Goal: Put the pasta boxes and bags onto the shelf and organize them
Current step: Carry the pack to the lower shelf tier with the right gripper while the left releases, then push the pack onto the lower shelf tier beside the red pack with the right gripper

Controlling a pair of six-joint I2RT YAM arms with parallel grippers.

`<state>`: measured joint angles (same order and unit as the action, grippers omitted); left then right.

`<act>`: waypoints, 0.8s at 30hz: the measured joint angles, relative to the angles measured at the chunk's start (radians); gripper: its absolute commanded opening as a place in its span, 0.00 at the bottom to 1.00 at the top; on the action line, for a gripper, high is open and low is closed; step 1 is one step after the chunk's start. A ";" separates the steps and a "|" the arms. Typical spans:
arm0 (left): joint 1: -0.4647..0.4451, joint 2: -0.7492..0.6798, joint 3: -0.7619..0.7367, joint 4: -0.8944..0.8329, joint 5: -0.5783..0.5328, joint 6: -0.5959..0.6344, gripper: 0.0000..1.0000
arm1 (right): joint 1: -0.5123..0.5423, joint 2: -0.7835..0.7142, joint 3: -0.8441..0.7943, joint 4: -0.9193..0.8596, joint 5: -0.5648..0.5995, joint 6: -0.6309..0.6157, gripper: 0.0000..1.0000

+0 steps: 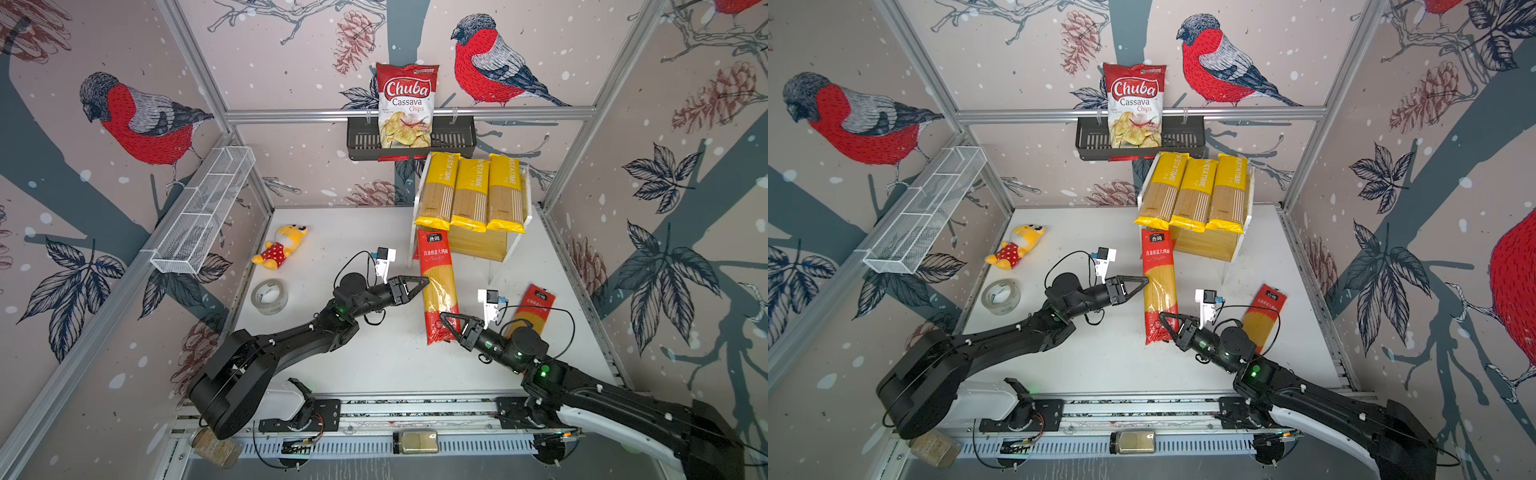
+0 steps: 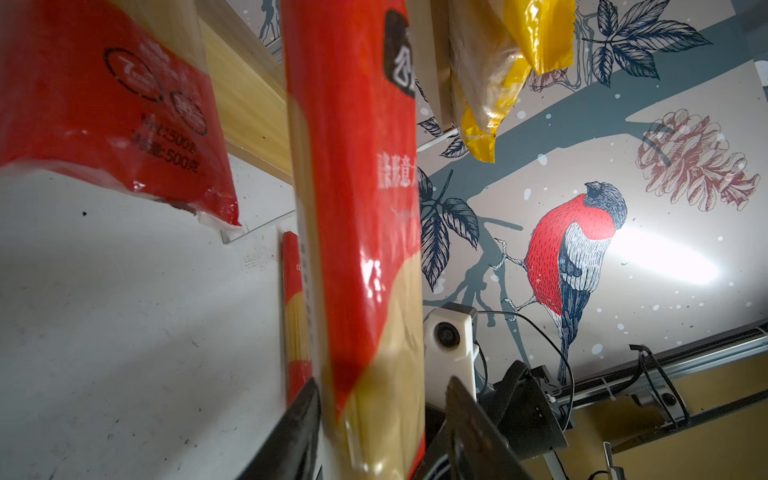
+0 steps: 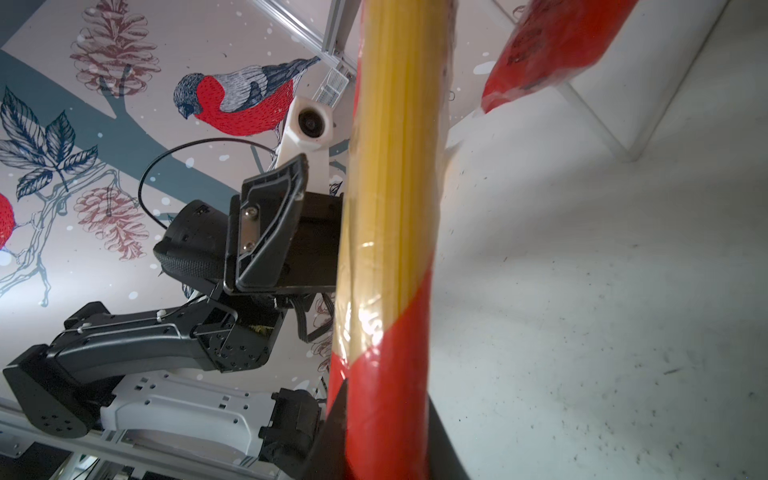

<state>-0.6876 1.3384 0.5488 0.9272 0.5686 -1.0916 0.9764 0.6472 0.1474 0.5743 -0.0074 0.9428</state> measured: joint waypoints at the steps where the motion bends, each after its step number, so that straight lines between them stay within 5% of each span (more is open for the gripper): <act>1: 0.000 0.000 0.000 0.008 0.006 0.000 0.52 | -0.007 -0.008 0.000 -0.015 0.009 0.003 0.13; 12: 0.004 -0.063 -0.034 -0.016 0.000 0.043 0.54 | -0.209 -0.038 0.085 -0.187 0.051 0.021 0.09; 24: 0.004 -0.132 -0.087 -0.088 -0.023 0.082 0.54 | -0.402 0.287 0.293 -0.260 0.045 -0.006 0.11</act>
<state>-0.6834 1.2064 0.4622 0.8394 0.5453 -1.0096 0.5743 0.9340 0.4408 0.3141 0.0376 0.9363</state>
